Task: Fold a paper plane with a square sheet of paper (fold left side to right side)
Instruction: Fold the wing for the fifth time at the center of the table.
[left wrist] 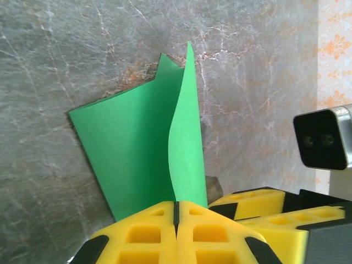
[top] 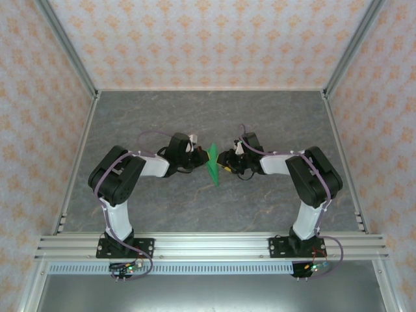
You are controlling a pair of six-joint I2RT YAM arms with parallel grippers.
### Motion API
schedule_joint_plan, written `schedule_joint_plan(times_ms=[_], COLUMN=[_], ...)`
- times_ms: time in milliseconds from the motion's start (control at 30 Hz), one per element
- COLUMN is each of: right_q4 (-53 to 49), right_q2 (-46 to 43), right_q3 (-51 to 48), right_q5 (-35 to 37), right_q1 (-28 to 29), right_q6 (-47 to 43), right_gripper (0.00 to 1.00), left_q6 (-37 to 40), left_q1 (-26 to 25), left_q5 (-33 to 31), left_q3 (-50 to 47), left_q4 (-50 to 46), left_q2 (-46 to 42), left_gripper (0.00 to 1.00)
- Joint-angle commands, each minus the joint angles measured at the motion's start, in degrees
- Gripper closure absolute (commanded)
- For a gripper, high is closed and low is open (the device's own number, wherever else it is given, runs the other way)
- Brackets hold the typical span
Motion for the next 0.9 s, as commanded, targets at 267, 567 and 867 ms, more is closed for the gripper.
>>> schedule_joint_plan(times_ms=[267, 567, 867], right_q4=[0.17, 2.76, 7.03], right_q2=[-3.52, -3.08, -2.91], right_q3=[0.31, -0.51, -1.83], right_q5=[-0.83, -2.79, -4.81], right_q1=[0.51, 0.54, 1.27], right_q6=[0.96, 2.48, 4.84], right_gripper=[0.53, 0.67, 0.69], left_q6=[7.38, 8.92, 9.61], left_q1=[0.51, 0.86, 1.31], left_q5=[2.34, 2.04, 1.70], left_q3=[2.88, 4.08, 4.68], left_q4=[-2.93, -4.39, -5.14], left_q2=[1.77, 4.38, 4.64], left_gripper=[0.98, 0.98, 0.98])
